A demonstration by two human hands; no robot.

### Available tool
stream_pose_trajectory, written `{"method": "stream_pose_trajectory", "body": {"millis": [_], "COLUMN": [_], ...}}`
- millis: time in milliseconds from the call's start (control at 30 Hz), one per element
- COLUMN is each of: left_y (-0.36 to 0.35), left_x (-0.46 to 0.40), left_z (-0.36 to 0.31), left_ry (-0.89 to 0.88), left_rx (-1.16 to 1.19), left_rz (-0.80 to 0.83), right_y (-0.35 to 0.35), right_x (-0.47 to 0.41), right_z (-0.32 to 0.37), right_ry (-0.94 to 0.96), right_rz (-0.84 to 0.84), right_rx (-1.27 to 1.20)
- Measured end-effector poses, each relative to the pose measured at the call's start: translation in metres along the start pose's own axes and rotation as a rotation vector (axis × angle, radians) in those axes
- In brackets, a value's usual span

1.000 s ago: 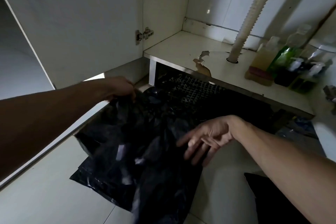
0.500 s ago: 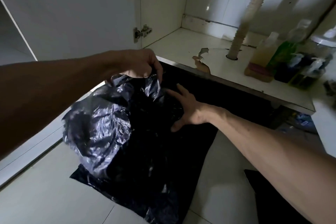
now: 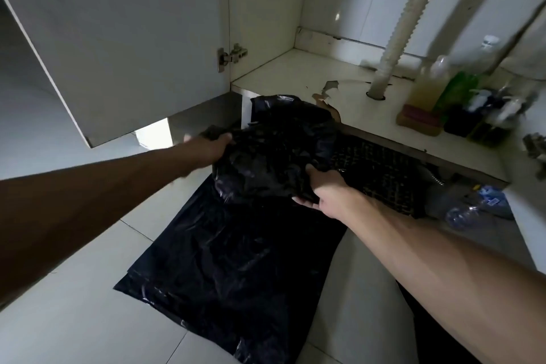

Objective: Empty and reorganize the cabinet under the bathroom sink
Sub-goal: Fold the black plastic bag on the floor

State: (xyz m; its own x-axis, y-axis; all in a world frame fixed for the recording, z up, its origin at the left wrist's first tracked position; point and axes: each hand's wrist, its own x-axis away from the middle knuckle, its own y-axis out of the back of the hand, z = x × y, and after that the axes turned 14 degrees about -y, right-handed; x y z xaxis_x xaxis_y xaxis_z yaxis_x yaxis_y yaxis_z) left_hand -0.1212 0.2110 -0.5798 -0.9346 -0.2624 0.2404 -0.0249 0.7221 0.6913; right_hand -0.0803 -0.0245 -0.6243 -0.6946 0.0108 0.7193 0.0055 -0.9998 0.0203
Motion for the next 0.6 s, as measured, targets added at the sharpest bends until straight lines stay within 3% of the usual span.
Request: {"method": "stream_pose_trajectory", "body": {"millis": [67,133,167,267,400,533,600], "left_y": [-0.009,-0.022,-0.028,-0.033,-0.004,0.005,0.004], "left_x": [0.008,0.010,0.010,0.006,-0.004,-0.011,-0.011], "left_z": [0.017,0.035,0.040,0.045,0.057,0.069,0.074], "left_ry": [0.313,0.319,0.256,0.172,0.200,0.156,0.109], "left_rx": [0.490,0.685,0.679,0.555,0.404,0.286,0.206], "left_rz": [0.264,0.442,0.412,0.071,-0.320,-0.398,-0.427], "right_y": [0.004,0.008,0.010,0.019,0.039,0.053,0.057], "right_x": [-0.004,-0.009,-0.010,-0.008,-0.007,-0.003,-0.002], "right_z": [-0.007,-0.015,-0.017,-0.018,-0.014,-0.015,-0.015], "right_ry": [-0.016,0.012,0.035,0.058,0.018,-0.130,-0.140], "right_rz": [0.065,0.056,0.019,-0.054,-0.105,0.137,0.126], "right_rx": [0.042,0.245,0.335,0.352,0.530,0.548,0.577]}}
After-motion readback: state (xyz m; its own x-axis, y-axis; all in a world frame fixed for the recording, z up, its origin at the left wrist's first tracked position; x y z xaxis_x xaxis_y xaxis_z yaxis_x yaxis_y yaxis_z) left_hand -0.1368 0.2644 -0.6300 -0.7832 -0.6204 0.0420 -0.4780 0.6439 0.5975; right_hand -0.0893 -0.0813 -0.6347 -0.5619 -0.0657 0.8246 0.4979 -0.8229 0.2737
